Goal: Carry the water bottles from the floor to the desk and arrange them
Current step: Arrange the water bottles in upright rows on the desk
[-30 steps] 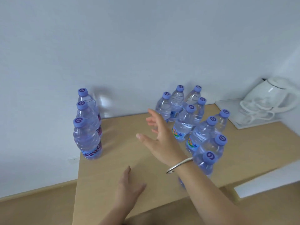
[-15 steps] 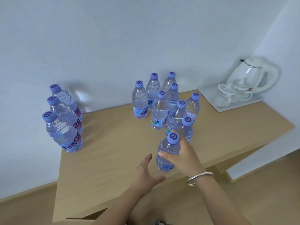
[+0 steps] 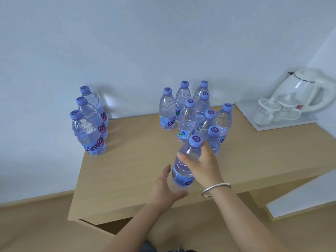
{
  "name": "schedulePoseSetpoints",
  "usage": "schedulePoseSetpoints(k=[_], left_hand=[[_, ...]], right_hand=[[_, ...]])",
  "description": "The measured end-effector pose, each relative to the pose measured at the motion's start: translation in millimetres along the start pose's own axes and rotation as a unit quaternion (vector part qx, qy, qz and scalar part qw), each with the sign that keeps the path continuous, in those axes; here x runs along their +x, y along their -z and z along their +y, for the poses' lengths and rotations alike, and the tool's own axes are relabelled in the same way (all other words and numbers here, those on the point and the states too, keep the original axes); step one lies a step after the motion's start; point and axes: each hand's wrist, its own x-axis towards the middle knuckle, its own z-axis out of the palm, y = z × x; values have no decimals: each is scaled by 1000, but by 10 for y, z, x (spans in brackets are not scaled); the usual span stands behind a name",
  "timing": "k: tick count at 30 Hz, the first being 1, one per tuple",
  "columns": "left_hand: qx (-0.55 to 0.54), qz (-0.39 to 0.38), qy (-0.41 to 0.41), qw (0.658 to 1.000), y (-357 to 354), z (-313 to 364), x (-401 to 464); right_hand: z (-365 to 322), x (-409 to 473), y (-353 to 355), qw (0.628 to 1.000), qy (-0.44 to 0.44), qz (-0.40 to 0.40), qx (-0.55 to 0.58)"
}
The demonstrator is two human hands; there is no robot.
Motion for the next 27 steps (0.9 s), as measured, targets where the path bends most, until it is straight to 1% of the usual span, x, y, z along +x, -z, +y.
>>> schedulePoseSetpoints(k=[2, 6, 8, 10, 11, 13, 16, 17, 19, 20, 21, 22, 24, 26, 27], left_hand=[[-38, 6, -12, 999, 26, 72, -41], [-85, 47, -25, 995, 151, 253, -139], [-96, 43, -31, 994, 284, 356, -200], [-106, 21, -40, 993, 448, 466, -278], [-120, 0, -53, 991, 533, 517, -324], [-159, -58, -80, 982, 689, 625, -428], [-232, -190, -99, 949, 838, 812, -617], [-250, -223, -101, 937, 866, 854, -673], [-286, -254, -92, 920, 923, 921, -758], [-303, -261, -88, 913, 933, 935, -781], [-318, -263, -88, 907, 934, 941, -803], [-334, -261, -87, 902, 926, 954, -823], [-357, -243, -76, 899, 915, 992, -838], [-336, -215, -73, 914, 953, 1054, -833], [-298, -198, -81, 930, 992, 1103, -832]], right_hand=[[-153, 22, 27, 1000, -4, -2, 25], [-491, 61, 38, 998, 9, 16, 62], [-647, 78, 56, 995, 6, 30, 92], [-786, 122, 116, 991, -8, 10, 130], [-850, 158, 165, 988, -7, -22, 153], [-968, 222, 278, 972, 3, -118, 203], [-1061, 287, 430, 911, -12, -268, 315], [-1069, 299, 453, 889, -6, -311, 335], [-1095, 288, 437, 852, 7, -381, 360], [-1123, 277, 407, 840, 10, -398, 367], [-1140, 280, 369, 838, 18, -403, 368], [-1175, 283, 342, 843, 23, -396, 364], [-1232, 296, 303, 863, 41, -370, 340], [-1306, 302, 279, 883, 47, -348, 311], [-1340, 303, 261, 897, 47, -328, 294]])
